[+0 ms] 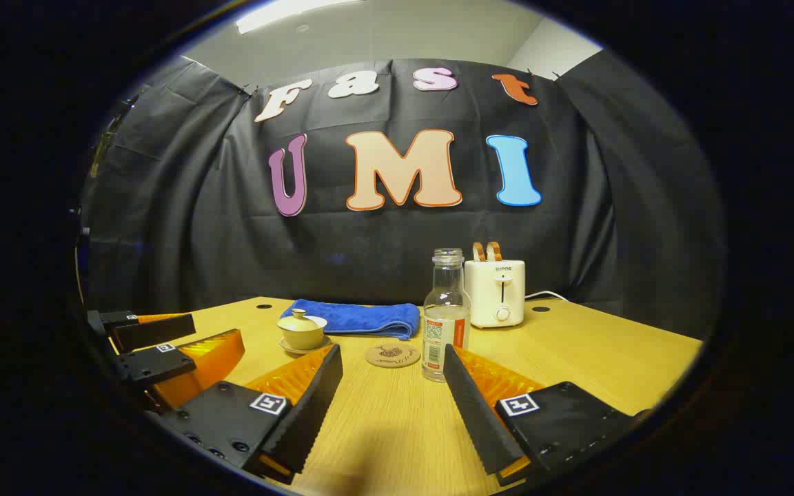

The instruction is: Open the teacup lid with one hand, grasp the water bottle and pour water into the teacup with the other hand; after pouring, place the water bottle on the coaster and then close the teacup lid.

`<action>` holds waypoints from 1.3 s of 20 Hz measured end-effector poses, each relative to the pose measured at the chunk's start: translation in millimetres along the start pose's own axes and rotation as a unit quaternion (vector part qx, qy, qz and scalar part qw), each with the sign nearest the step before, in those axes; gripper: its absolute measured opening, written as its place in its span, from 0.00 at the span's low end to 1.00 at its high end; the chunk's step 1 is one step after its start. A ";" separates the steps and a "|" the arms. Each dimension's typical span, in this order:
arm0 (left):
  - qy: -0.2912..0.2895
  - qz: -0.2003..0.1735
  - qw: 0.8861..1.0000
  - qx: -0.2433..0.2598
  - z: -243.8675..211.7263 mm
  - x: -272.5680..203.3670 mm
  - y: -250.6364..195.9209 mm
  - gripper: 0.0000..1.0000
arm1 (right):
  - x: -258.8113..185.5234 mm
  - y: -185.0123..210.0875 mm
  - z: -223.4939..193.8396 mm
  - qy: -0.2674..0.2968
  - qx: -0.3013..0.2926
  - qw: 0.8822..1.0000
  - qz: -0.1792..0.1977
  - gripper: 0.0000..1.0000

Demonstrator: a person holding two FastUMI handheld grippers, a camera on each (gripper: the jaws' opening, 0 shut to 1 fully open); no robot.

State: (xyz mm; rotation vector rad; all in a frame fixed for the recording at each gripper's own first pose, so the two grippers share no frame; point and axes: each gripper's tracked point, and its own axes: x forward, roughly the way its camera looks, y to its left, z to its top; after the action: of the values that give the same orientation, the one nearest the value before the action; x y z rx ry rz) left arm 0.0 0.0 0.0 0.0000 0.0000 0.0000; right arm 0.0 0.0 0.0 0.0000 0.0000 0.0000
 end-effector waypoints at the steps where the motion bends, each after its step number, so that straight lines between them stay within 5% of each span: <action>1: 0.005 0.000 1.000 0.001 -2.4 -0.4 0.6 0.96 | 0.9 0.5 -1.8 0.002 0.000 1.000 -0.001 0.95; 26: 0.002 0.000 1.000 0.000 -2.0 1.4 1.0 0.96 | 2.3 -1.5 -1.8 0.000 -0.001 1.000 -0.006 0.92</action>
State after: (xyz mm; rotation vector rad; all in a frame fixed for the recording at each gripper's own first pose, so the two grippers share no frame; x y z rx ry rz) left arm 1.4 1.0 -2.0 -0.0008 0.0049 -0.0001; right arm 2.3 -1.5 -1.8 -0.0020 0.0006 -0.0125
